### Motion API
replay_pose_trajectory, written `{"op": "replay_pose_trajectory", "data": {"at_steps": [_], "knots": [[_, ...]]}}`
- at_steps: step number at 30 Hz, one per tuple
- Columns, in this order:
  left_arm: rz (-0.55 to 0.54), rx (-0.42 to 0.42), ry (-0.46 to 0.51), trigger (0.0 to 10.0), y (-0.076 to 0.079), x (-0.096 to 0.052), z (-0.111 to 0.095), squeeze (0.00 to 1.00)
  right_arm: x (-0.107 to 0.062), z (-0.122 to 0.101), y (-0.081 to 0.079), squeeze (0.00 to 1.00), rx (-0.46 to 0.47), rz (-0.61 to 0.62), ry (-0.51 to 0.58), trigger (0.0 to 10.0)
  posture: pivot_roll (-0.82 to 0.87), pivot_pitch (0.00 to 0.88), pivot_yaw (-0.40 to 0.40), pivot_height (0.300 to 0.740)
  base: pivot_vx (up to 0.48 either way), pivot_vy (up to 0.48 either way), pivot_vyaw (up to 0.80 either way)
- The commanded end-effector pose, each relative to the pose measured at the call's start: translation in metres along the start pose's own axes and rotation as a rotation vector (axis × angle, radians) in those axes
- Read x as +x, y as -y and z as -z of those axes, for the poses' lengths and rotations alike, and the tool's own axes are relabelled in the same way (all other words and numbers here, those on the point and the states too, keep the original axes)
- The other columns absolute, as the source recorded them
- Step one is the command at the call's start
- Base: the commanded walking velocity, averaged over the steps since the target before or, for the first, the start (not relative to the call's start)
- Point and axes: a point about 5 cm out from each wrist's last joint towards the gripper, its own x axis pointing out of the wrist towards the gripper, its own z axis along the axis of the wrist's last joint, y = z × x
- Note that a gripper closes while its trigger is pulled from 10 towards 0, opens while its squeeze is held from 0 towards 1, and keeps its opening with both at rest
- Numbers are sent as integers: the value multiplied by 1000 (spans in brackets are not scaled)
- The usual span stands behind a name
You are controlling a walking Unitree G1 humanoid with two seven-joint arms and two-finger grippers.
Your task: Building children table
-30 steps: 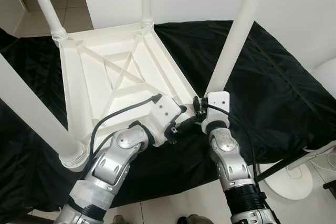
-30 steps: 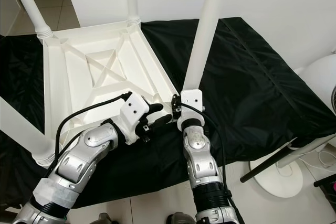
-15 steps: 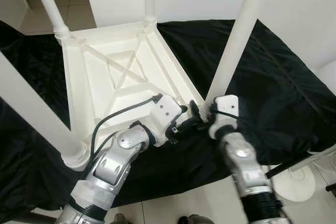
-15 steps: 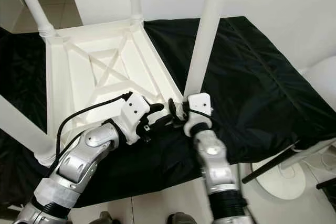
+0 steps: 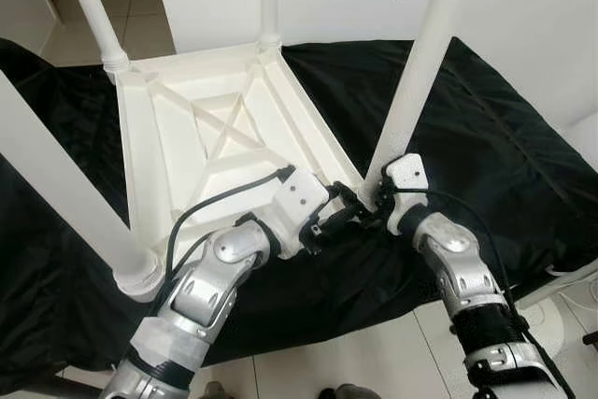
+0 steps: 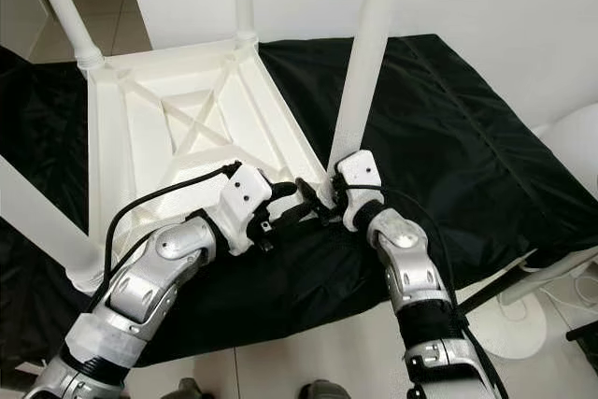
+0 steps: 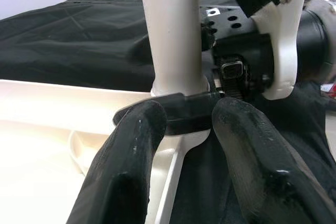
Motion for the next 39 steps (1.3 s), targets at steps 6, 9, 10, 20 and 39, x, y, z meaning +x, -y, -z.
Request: {"op": "replay_pose_trajectory", "data": {"at_steps": [6, 9, 10, 20, 39], "knots": [[-3, 16, -8, 10000, -1, 0, 1, 0, 4, 9, 0, 0, 2, -66, -52, 0, -77, 17, -3, 740, 0, 0, 0], [-11, 11, -8, 10000, -1, -1, 1, 0, -1, 15, 1, 0, 28, -87, -67, 0, -76, 28, -5, 740, 0, 0, 0], [-11, 11, -8, 10000, -1, -1, 1, 0, -1, 15, 1, 0, 28, -87, -67, 0, -76, 28, -5, 740, 0, 0, 0], [-16, 2, -12, 10000, 0, -2, 2, 0, -4, 18, 7, 0, 54, 113, -71, 10000, -81, 49, 1, 740, 0, 0, 0], [16, -6, -9, 10000, 3, 2, 2, 0, 2, 12, -42, 0, 207, 660, -72, 10000, -111, 55, 23, 740, 0, 0, 0]]}}
